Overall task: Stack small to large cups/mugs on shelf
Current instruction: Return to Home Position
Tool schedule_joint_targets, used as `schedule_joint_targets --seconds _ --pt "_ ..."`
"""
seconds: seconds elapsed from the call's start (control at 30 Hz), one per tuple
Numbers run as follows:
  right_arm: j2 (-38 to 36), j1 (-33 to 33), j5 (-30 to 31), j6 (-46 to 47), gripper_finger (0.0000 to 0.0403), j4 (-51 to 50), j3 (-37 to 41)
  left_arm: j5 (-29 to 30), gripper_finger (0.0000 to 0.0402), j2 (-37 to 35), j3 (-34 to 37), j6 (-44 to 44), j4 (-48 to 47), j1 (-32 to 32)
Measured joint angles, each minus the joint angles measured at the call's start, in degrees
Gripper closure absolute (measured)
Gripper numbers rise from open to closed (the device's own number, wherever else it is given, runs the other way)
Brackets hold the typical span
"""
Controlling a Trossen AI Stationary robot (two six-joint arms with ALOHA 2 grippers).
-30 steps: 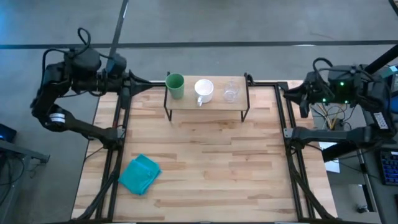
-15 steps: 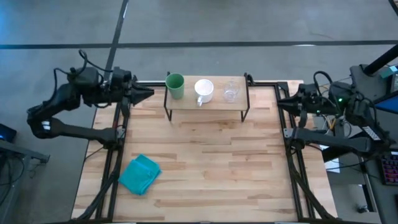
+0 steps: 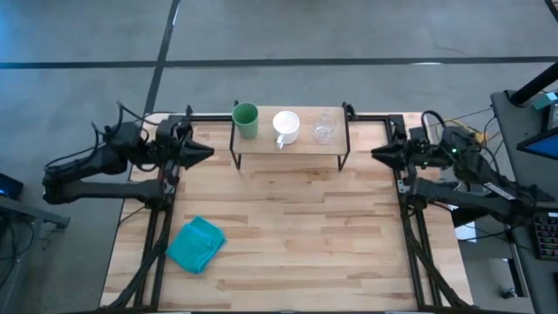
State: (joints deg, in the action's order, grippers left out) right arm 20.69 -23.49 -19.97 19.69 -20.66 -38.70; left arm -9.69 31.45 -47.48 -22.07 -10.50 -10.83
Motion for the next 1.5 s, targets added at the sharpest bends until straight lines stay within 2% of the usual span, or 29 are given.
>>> schedule_joint_targets --seconds 0.33,0.63,0.83,1.07,1.3,1.5 --pt "0.0 0.0 0.0 -0.2 0.0327 4.2 6.4 0.0 0.0378 -12.4 13.7 -0.1 7.2 0.0" --pt "0.0 0.0 0.0 -0.8 0.0324 10.3 11.0 0.1 0.0378 -23.3 23.4 -0.2 9.3 0.0" --pt "0.0 0.0 0.0 -1.1 0.0323 10.8 13.3 0.4 0.0378 -29.7 28.9 -2.7 10.0 0.0" --pt "0.0 0.0 0.2 -0.2 0.033 13.5 16.1 1.1 0.0378 -29.2 33.7 -3.5 12.3 0.0" --pt "0.0 0.0 0.3 0.2 0.0322 20.4 20.6 0.1 0.0378 -30.0 39.8 -5.3 14.9 0.0" --pt "0.0 0.0 0.3 4.2 0.0325 28.3 26.4 -0.8 0.0378 -29.8 45.3 -10.0 18.8 0.0"
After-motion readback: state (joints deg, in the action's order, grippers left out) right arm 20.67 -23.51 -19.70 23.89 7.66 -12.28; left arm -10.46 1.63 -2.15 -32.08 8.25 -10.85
